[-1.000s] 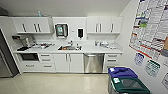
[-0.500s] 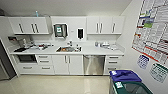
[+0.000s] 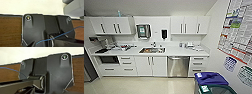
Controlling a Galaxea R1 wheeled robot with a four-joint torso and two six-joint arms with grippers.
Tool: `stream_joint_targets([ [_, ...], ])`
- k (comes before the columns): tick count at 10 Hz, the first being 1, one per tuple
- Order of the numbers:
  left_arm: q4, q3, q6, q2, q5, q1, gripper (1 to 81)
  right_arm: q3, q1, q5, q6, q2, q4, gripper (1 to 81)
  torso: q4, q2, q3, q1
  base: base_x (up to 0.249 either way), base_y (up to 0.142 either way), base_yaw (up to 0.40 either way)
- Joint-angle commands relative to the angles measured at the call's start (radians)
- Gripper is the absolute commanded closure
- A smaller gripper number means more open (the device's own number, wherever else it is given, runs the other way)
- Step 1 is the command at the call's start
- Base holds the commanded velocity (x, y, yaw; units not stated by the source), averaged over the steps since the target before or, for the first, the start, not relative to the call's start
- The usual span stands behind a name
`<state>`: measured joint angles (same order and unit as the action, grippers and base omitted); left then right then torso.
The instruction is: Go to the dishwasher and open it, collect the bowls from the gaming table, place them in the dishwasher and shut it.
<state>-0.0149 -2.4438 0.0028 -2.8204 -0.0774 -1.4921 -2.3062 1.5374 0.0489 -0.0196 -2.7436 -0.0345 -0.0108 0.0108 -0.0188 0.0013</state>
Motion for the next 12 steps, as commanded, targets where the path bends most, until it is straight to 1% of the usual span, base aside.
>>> stream_joint_targets([
  [1, 0.01, 0.005, 0.006, 0.018, 0.05, 0.048, 1.0, 0.01, -0.049, -0.054, 0.003, 0.017, -0.01, 1.0, 0.0, 0.0, 0.0, 0.0, 0.133, 0.0, 0.0],
  [12, 0.01, 0.005, 0.005, 0.016, 0.05, 0.046, 1.0, 0.01, -0.056, -0.055, 0.004, 0.014, -0.012, 1.0, 0.0, 0.0, 0.0, 0.0, 0.12, 0.0, 0.0],
])
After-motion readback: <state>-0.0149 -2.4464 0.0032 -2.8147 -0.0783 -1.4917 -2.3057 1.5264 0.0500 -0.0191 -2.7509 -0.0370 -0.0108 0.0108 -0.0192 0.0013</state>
